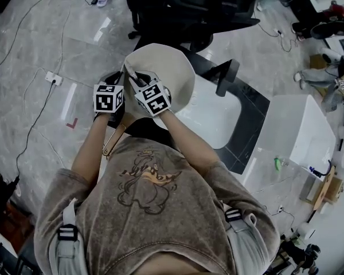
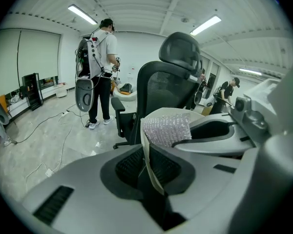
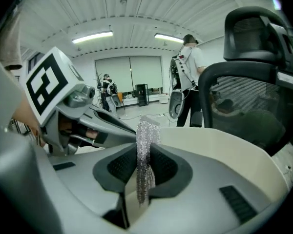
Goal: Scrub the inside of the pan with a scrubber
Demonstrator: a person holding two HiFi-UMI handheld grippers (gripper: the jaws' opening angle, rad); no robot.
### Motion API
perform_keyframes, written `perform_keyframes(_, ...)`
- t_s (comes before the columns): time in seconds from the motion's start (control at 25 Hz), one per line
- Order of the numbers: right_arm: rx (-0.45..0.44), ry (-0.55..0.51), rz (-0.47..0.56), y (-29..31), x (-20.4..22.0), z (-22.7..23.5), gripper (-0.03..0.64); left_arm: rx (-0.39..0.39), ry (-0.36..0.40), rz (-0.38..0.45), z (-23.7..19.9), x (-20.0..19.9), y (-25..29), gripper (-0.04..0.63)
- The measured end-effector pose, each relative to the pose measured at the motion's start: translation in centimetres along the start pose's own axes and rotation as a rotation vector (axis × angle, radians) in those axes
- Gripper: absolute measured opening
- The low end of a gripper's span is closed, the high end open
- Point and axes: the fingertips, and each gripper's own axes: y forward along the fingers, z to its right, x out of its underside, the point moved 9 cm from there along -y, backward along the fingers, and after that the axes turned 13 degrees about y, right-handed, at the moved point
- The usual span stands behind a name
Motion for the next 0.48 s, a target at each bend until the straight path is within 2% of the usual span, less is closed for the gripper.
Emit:
perform_keyframes(0.32,0.011,-0.075,-0.069,2.9,-0.4,0.2,0.089,0.038,-0.030,0.002,-0.4,0.0,0.1,0.051)
perform_keyframes(0.48,0.001,-0.099,-0.092,3.6,-0.3,0.4,0.089,0.047,-0.019,0.004,-0.4,0.1,0.0,0.051)
